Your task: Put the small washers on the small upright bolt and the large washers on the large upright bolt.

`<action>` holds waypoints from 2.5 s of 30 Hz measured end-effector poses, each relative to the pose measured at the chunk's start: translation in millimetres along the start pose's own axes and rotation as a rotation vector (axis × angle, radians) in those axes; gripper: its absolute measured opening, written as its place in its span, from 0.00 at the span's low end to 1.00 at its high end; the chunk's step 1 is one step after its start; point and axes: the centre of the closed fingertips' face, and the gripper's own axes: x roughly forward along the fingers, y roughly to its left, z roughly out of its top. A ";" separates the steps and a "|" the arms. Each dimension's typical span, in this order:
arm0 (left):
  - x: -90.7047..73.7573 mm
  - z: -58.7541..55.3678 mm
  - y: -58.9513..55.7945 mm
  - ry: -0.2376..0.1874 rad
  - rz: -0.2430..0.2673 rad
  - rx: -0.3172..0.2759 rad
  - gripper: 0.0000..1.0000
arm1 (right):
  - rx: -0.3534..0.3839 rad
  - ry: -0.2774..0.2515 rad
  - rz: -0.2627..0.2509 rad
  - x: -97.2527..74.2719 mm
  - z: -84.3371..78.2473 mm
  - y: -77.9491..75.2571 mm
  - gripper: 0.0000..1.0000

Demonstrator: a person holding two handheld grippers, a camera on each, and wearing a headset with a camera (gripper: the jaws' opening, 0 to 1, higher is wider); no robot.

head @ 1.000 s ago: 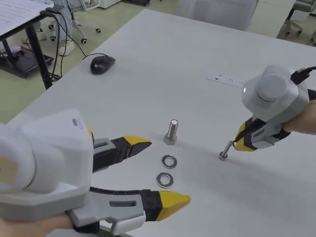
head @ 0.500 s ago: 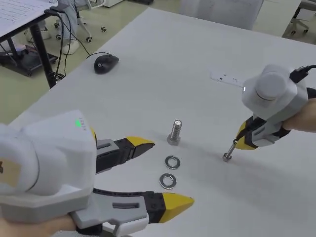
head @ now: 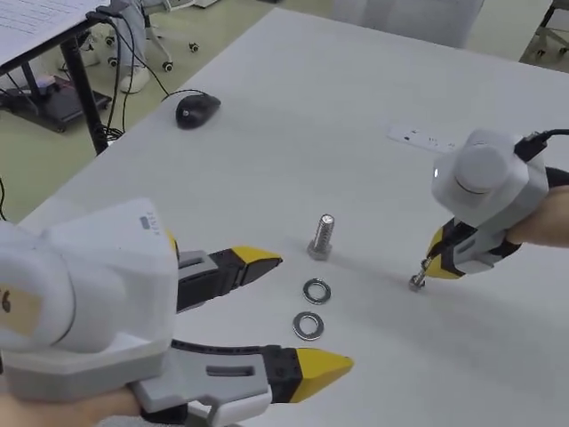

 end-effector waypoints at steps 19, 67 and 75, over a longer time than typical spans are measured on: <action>4.2 -5.8 2.6 0.019 0.002 -0.013 0.63 | 0.020 -0.032 0.028 23.2 -2.7 2.4 0.13; -18.1 7.3 -6.5 -0.018 0.008 0.051 0.63 | -0.086 -0.154 0.135 23.3 92.9 92.0 0.18; -19.0 12.0 -2.3 -0.044 0.020 0.048 0.63 | -0.103 -0.150 0.171 42.3 115.7 99.8 0.25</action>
